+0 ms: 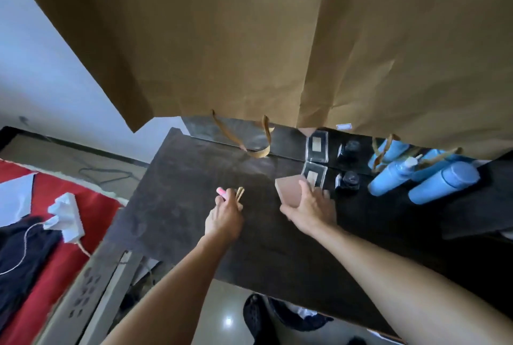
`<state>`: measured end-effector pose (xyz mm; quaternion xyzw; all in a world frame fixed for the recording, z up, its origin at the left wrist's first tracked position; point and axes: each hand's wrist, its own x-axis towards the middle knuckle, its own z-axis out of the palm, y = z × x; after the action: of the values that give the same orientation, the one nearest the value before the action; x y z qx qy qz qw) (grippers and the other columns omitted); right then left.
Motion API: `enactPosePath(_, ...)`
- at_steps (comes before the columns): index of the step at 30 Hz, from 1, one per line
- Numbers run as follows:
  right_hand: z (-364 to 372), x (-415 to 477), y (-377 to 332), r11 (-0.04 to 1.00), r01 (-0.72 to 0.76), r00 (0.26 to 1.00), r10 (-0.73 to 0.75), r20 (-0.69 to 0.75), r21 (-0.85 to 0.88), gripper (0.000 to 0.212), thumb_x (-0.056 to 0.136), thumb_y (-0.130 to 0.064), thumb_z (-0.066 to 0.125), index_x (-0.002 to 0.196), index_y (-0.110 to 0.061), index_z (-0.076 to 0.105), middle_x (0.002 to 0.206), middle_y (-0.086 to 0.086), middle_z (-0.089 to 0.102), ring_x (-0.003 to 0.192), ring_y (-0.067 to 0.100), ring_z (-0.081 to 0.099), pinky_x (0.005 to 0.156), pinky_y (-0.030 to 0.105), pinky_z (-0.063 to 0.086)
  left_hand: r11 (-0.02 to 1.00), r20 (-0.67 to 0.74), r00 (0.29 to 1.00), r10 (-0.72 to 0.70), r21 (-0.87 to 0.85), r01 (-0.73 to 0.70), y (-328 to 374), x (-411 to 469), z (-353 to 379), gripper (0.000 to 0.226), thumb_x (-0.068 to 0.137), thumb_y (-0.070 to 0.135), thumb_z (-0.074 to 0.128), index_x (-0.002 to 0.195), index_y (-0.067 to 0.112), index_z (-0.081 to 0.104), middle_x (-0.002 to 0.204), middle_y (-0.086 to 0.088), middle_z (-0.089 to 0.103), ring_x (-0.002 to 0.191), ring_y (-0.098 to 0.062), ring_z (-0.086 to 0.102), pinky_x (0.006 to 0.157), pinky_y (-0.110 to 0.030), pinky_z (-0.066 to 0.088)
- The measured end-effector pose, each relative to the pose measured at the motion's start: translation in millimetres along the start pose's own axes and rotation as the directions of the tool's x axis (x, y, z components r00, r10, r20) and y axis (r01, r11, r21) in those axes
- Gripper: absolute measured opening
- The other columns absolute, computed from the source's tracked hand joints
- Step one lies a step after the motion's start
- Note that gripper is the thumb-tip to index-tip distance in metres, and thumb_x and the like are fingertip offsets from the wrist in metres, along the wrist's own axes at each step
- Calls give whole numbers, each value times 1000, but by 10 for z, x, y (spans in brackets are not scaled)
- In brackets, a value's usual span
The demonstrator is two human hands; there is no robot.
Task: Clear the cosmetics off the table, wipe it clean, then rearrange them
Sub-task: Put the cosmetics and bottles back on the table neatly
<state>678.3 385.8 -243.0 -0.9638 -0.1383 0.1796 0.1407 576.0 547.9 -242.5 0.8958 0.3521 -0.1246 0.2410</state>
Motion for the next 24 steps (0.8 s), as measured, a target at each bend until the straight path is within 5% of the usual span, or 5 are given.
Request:
enactPosePath(7, 363, 396, -363, 997, -37, 994, 29, -103, -75, 73, 68, -61, 63, 122, -17, 40, 116, 14, 48, 111, 34, 43, 86, 47, 46, 973, 77, 984, 163, 154, -173, -198, 612, 190, 56, 95, 14, 43, 146, 18, 20, 143, -16, 25, 116, -37, 49, 88, -44, 45)
enactPosePath(14, 358, 620, -447, 989, -126, 979, 112, -171, -73, 81, 68, -69, 64, 123, -16, 40, 119, 10, 42, 113, 30, 41, 75, 40, 47, 915, 116, 933, 339, 191, -356, -111, 985, 99, 69, 91, 10, 51, 150, 18, 15, 146, -9, 21, 122, -29, 37, 100, -37, 39)
enactPosePath(24, 383, 529, -387, 974, 18, 998, -32, -60, -224, 75, 86, -60, 49, 140, -12, 31, 152, 8, 21, 130, 30, 33, 89, 40, 44, 935, 110, 941, 322, 122, -334, -104, 1061, -9, 72, 84, 20, 63, 145, 33, 28, 139, 0, 31, 122, -26, 40, 92, -39, 45)
